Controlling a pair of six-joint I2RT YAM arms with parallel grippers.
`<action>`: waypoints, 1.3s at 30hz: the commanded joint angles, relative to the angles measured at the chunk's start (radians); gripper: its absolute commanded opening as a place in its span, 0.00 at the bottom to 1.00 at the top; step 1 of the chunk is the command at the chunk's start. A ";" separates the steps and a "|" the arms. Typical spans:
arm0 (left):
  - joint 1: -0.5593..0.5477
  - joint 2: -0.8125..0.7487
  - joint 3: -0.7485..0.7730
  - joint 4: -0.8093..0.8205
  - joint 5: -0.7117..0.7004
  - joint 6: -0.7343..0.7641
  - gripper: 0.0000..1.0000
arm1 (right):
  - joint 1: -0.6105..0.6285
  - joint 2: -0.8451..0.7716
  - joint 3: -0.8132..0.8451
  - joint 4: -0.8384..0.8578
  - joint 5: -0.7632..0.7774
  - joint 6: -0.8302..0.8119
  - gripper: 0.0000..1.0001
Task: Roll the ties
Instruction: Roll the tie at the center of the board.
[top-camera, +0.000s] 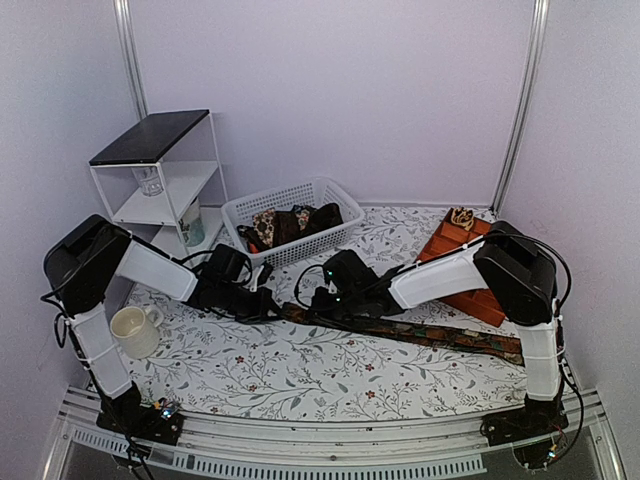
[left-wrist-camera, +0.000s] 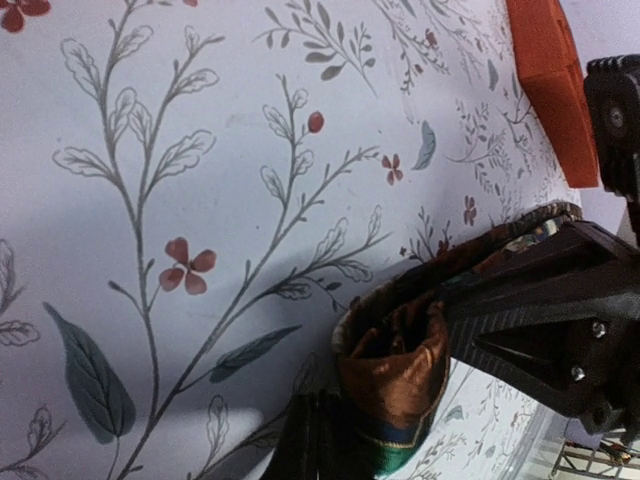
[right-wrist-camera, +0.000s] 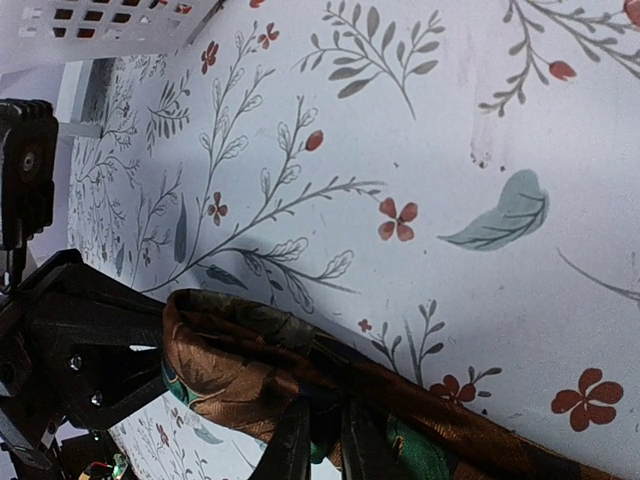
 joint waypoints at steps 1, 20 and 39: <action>0.013 0.002 -0.011 0.035 0.067 -0.014 0.00 | -0.006 0.010 -0.024 0.001 -0.002 -0.035 0.13; 0.002 -0.047 0.006 0.081 0.131 -0.046 0.00 | -0.048 -0.060 -0.137 0.201 -0.081 -0.046 0.09; -0.063 -0.014 0.080 0.035 0.118 -0.038 0.00 | -0.064 -0.099 -0.191 0.267 -0.085 -0.050 0.13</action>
